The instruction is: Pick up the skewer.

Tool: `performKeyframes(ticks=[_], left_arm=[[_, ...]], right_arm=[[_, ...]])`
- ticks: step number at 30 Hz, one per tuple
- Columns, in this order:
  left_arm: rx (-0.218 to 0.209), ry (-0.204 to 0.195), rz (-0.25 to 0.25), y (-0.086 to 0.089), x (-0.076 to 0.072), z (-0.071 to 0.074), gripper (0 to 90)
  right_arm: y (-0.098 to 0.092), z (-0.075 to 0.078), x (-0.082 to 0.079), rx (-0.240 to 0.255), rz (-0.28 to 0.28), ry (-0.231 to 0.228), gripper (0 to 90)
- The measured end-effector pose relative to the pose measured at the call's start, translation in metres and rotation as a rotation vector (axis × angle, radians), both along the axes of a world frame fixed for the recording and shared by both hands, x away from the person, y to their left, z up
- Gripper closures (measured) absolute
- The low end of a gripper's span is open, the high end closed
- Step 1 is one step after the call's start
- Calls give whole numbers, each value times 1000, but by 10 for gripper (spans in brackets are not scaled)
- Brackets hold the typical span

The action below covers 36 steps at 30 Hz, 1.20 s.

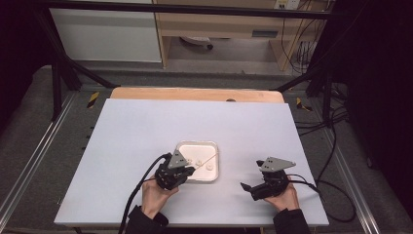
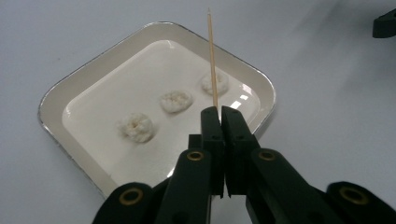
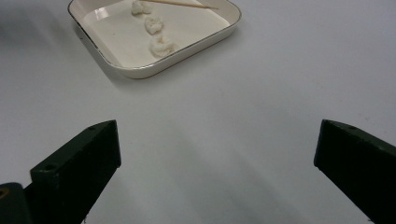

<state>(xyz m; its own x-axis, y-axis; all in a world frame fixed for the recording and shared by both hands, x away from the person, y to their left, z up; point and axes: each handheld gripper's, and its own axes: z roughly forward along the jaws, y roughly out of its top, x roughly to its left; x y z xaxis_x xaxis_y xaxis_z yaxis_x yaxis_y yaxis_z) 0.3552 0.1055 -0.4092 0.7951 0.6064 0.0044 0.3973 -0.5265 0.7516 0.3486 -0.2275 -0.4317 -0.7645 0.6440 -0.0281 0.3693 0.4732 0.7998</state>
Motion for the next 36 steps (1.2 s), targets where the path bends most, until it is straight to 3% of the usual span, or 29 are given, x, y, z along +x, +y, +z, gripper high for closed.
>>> performKeyframes(ticks=[2,7,12,23,28,36], left_arm=[[8,0,-13,-4,-1,1,883],[27,-6,-46,-16,-4,2,884],[42,-4,-82,-26,-6,4,884],[66,7,-166,-47,-8,9,884],[93,10,-185,-54,-9,9,883],[113,8,-217,-64,-11,10,883]], right_arm=[[4,1,0,-32,14,-16,13],[9,3,-1,-57,35,-37,15],[18,6,-5,-124,76,-79,19],[34,8,-7,-249,148,-124,44],[39,10,-8,-317,183,-173,101],[43,11,-9,-378,229,-211,208]])
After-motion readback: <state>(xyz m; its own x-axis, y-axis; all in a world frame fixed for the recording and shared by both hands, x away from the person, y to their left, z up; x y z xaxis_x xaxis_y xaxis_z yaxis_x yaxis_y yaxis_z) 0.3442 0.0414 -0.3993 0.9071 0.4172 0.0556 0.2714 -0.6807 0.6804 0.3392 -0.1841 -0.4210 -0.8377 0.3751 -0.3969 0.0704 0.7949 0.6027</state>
